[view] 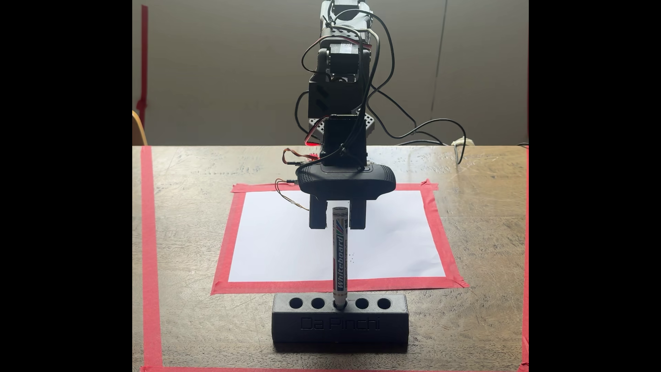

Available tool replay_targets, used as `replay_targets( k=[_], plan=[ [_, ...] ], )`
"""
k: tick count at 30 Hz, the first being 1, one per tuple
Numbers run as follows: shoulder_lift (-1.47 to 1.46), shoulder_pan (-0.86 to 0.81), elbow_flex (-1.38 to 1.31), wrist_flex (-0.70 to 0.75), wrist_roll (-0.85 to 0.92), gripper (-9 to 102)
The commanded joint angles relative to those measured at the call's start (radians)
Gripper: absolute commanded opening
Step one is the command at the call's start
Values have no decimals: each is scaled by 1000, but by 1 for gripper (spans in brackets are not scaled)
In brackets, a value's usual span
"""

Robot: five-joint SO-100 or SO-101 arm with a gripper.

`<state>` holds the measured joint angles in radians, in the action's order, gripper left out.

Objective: Pick up a pen

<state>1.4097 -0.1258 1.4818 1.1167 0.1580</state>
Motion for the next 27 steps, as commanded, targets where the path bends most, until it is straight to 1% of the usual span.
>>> replay_targets(
  k=[1,13,19,27],
  plan=[
    [25,5,-69,-9,5,97],
    [29,-5,-77,-9,2,95],
    [35,0,-75,-9,5,80],
    [35,-3,-77,-21,6,65]
  ],
)
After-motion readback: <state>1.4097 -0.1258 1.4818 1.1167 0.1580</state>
